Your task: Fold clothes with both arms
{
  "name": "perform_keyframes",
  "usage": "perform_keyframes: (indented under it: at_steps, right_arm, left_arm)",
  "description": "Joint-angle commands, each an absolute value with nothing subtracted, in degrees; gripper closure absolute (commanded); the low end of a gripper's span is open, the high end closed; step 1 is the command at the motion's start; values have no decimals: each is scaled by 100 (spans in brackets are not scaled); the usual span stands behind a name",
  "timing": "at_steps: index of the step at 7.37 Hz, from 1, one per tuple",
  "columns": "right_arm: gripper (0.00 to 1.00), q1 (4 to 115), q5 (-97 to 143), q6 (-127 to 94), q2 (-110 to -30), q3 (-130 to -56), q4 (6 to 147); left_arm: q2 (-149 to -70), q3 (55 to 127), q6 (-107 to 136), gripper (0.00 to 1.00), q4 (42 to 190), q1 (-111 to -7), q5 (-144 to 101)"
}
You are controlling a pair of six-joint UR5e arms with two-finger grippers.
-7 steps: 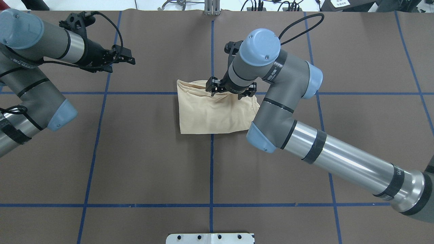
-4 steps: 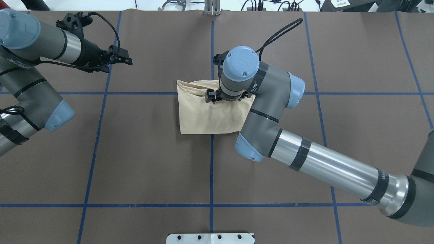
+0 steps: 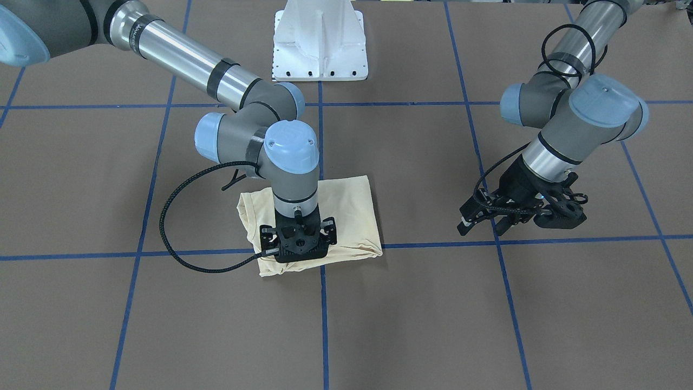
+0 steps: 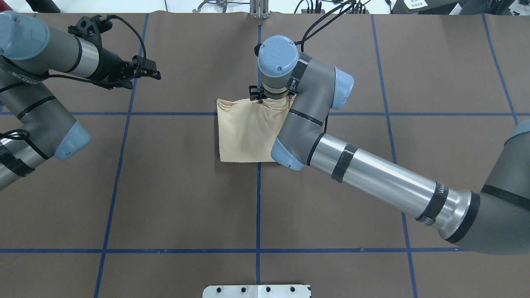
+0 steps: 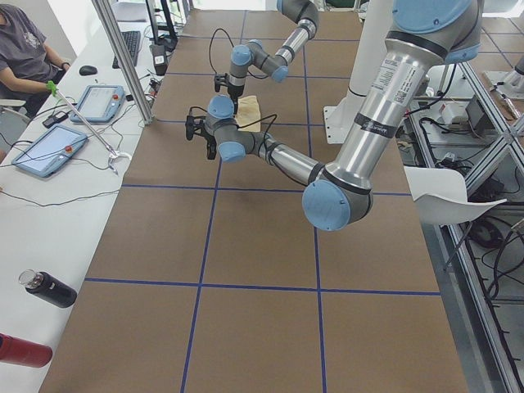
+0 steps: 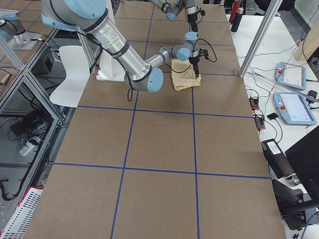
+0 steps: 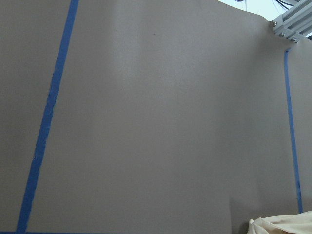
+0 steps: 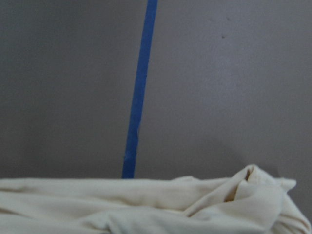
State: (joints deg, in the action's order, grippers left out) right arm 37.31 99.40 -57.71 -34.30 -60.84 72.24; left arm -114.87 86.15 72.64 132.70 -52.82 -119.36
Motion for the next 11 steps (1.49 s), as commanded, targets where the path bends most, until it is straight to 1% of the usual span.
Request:
perform_keyframes:
  at_steps: [1,3,4,6,8,9,11]
  right_arm:
    - [9,3850,9914,-5774,-3375,-5599,6785]
    - [8,3911,9958,-5809,-3314,-5599,6794]
    - [5,4007,10141,-5783,-3200,-5660,6794]
    - [3,4140,10650,-5748,-3146,-6254,6942]
    - [2,3920,10714,-5748,-3304,-6687,7556]
    - [2,3824,10723,-5731,-3461,-6715,7567]
    - [2,3718,10696,-5669,-3498,-6549,7550]
  left_arm:
    - [-11487,8613,7295,0,13271,-5282,-11936]
    - [-11496,8613,7295,0,13280,-5291,-11936]
    - [-11496,8622,7295,0,13280,-5291,-11936]
    - [-11487,8622,7286,0,13280,-5300,-11936]
    - [-11487,8613,7277,0,13272,-5300,-11936]
    - [-11487,8613,7277,0,13271,-5300,-11936]
    - [-11496,8613,7286,0,13271,-5291,-11936]
